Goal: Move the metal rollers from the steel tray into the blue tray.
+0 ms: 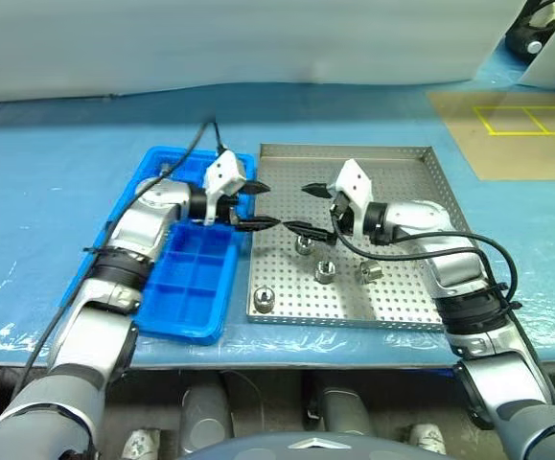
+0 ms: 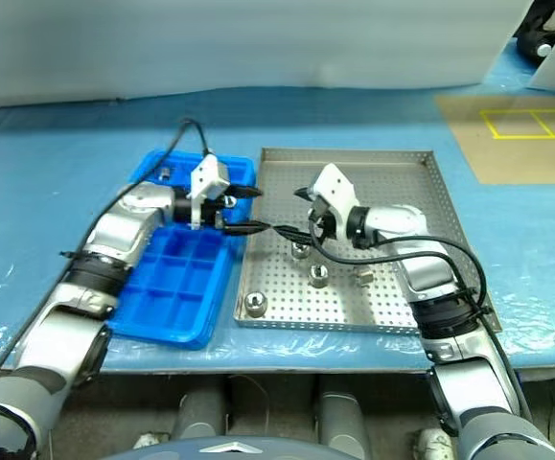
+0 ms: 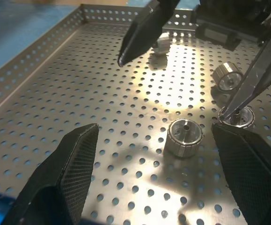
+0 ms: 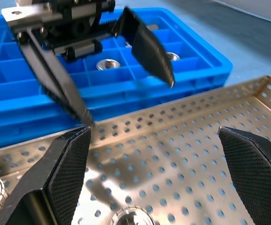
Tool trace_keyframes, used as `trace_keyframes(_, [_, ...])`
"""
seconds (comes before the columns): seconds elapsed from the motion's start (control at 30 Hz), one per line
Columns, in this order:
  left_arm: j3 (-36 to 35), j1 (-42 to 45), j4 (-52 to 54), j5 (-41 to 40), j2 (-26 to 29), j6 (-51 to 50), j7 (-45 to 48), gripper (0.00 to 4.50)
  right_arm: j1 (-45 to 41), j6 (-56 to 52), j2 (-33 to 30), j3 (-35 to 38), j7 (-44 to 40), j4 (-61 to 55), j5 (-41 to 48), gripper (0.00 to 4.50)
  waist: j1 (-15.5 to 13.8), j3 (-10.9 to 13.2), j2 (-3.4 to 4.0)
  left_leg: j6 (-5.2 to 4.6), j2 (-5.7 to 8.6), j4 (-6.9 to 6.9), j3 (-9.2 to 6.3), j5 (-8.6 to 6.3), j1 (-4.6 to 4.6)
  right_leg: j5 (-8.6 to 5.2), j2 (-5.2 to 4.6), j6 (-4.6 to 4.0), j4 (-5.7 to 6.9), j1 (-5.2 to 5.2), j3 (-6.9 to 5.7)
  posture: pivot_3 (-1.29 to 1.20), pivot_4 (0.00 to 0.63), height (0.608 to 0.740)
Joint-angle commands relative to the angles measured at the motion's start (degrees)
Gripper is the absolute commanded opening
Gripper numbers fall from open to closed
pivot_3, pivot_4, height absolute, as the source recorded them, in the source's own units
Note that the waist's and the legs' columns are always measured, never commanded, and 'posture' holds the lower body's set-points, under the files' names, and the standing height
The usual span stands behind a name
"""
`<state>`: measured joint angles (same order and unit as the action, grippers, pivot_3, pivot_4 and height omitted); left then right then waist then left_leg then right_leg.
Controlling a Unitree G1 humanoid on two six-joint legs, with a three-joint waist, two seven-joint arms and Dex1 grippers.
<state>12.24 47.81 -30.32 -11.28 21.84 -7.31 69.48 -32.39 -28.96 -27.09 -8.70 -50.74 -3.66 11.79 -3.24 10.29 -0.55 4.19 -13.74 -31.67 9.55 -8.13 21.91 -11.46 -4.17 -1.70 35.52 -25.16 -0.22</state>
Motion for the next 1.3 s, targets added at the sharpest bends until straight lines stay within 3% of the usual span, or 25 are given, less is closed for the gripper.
trace_keyframes(0.03, [1.9, 2.92, -4.49, 2.33, -2.45, 5.05, 2.01, 4.07, 1.46, -1.87, -1.01, 2.57, 1.65, -5.63, 1.87, 4.5, 0.55, 0.0, 0.0, -0.01, 0.0, 0.0, 0.0, 0.0, 0.02, 0.0, 0.0, 0.0, -0.01, 0.0, 0.0, -0.3, 0.15, 0.74])
trace_keyframes(0.27, [-3.43, 8.1, -9.76, 0.94, -2.94, 8.52, 0.26, 4.07, 5.09, -5.14, -2.62, 3.06, 2.43, -10.89, 3.73, 4.5, 1.26, 0.01, -0.01, -0.08, 0.0, -0.1, 0.02, -0.04, -0.02, 0.02, 0.02, 0.01, 0.0, 0.02, 0.07, -0.31, 0.15, 0.74])
trace_keyframes(0.3, [-5.1, 8.77, -9.0, -0.25, -2.0, 7.77, 0.22, 4.07, 4.82, -4.78, -2.44, 2.22, 2.11, -10.34, 3.56, 4.5, 1.27, 0.01, -0.01, -0.08, 0.0, -0.12, 0.02, -0.05, -0.03, 0.02, 0.02, 0.02, 0.0, 0.03, 0.07, -0.29, 0.15, 0.74])
trace_keyframes(0.33, [-6.88, 9.2, -7.72, -1.69, -1.0, 6.37, 0.36, 4.1, 4.01, -4.44, -1.89, 1.48, 1.89, -9.26, 3.45, 4.1, 1.3, 0.01, -0.01, -0.09, 0.0, -0.14, 0.02, -0.05, -0.06, 0.02, 0.02, 0.02, 0.0, 0.07, 0.08, -0.28, 0.15, 0.74])
trace_keyframes(0.5, [-11.77, 7.95, -0.15, -5.54, 3.42, 0.6, 0.07, 4.1, 0.3, -1.75, 0.35, -1.79, -0.44, -4.57, 2.8, 4.1, 1.49, 0.01, 0.0, -0.19, -0.02, -0.27, 0.04, -0.12, -0.04, 0.02, 0.01, 0.02, 0.06, 0.06, 0.1, -0.2, 0.15, 0.74])
trace_keyframes(0.6, [-13.81, 6.11, 4.47, -7.23, 6.01, -3.63, -0.82, 4.1, -1.56, 0.55, 1.6, -4.12, -2.47, -2.22, 2.12, 3.52, 0.88, 0.01, 0.0, -0.26, -0.01, -0.29, 0.04, -0.16, 0.01, 0.02, -0.01, 0.02, 0.02, 0.06, 0.08, -0.16, 0.15, 0.74])
trace_keyframes(0.73, [-16.11, -2.8, 14.72, -7.88, 14.39, -8.78, -0.61, 4.1, -7.95, 5.68, 6.21, -7.16, -5.48, 6.05, 1.19, 2.14, 1.41, 0.02, 0.03, -0.27, -0.06, -0.29, 0.1, -0.18, 0.03, 0.01, -0.01, 0.01, 0.08, -0.06, 0.09, -0.07, 0.15, 0.74])
trace_keyframes(0.9, [-20.28, -9.33, 21.94, -9.9, 19.87, -13.42, -3.7, 4.1, -13.15, 11.98, 11.76, -11.24, -7.28, 15.79, -2.27, 0.45, 0.27, 0.04, 0.02, -0.24, -0.15, -0.2, 0.04, -0.17, 0.14, 0.0, -0.02, -0.01, 0.11, -0.11, -0.17, 0.0, 0.15, 0.74])
trace_keyframes(1.13, [-23.57, -16.85, 30.69, -12.68, 22.07, -17.85, -7.45, 4.1, -20.86, 21.54, 18.02, -15.79, -9.67, 29.07, -8.17, 0.45, -1.08, 0.05, 0.02, -0.26, -0.12, -0.25, -0.02, -0.18, 0.19, -0.01, -0.09, -0.02, 0.12, -0.07, -0.24, 0.06, 0.15, 0.74])
trace_keyframes(1.3, [-24.17, -19.61, 33.38, -13.64, 22.28, -19.24, -9.62, 4.1, -26.36, 28.82, 20.55, -18.67, -16.01, 37.53, -11.27, 0.45, -1.05, 0.05, 0.02, -0.25, -0.16, -0.24, -0.16, -0.18, 0.24, -0.01, -0.07, -0.02, 0.16, -0.08, -0.34, 0.08, 0.15, 0.74])
